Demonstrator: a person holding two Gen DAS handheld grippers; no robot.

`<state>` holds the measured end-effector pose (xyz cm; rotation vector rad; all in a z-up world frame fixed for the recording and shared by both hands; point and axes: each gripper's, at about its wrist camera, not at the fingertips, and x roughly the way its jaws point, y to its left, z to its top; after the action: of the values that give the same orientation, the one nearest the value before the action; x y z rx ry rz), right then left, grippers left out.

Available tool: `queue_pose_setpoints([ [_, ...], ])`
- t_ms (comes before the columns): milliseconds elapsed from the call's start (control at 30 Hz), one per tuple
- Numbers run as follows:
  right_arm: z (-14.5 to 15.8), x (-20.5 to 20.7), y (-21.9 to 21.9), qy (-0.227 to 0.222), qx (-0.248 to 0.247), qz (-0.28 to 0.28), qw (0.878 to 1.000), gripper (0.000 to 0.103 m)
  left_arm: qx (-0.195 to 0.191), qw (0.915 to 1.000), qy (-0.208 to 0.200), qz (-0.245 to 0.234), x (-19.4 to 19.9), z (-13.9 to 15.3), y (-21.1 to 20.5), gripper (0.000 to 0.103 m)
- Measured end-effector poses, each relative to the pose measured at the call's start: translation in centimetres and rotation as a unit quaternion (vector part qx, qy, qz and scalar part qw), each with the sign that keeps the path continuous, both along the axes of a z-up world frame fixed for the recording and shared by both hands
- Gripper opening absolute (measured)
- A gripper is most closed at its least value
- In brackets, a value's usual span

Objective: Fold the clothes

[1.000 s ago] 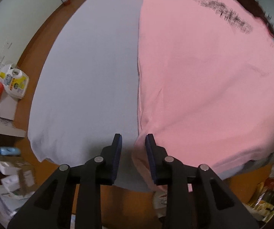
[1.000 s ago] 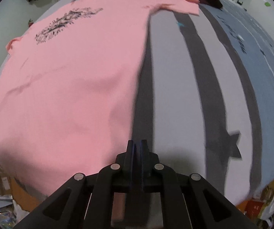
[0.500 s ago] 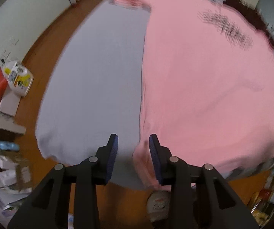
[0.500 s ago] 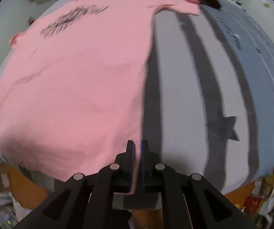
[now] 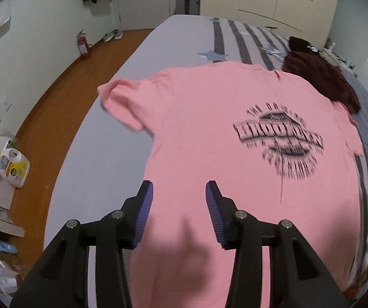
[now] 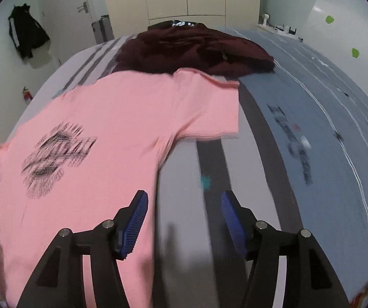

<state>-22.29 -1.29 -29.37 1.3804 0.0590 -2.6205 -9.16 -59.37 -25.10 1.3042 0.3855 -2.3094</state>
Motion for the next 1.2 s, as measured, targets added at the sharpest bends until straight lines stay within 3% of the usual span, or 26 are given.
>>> queue_pose_setpoints([
  [200,-2.4,-13.6,2.4,0.006,-0.001,-0.021,1.0,0.056,-0.015,0.9998,-0.012,0.009,-8.0,-2.0,0.2,0.04],
  [367,-6.1,-20.4,5.4,-0.041,-0.019,-0.058,0.997,0.056,-0.013,0.9991,-0.037,0.016,-10.7,-3.6,0.2,0.04],
  [500,-6.7,-20.5,5.8,-0.046,-0.032,-0.036,0.998,0.055,-0.011,0.9984,-0.048,0.028,-11.1,-4.2,-0.1,0.04],
  [600,-6.6,-20.4,5.7,-0.049,-0.023,-0.02,0.998,0.031,-0.008,0.998,-0.047,0.041,-11.1,-4.4,-0.8,0.04],
  [633,-6.4,-20.4,5.9,-0.051,-0.027,-0.019,0.998,0.014,-0.006,0.998,-0.044,0.045,-11.1,-4.4,-1.0,0.04],
  [667,-6.1,-20.5,6.1,-0.054,-0.035,-0.018,0.998,0.007,-0.003,0.9979,-0.042,0.049,-11.0,-4.5,-1.2,0.04],
  [967,1.7,-17.7,4.0,0.007,-0.075,0.013,0.997,0.006,0.005,0.9983,-0.02,0.054,-9.4,-3.4,-3.2,0.04],
  [1200,5.0,-15.9,-4.8,0.022,-0.075,0.079,0.994,0.006,0.006,0.9977,-0.005,0.068,-6.5,-2.1,-7.9,0.04],
])
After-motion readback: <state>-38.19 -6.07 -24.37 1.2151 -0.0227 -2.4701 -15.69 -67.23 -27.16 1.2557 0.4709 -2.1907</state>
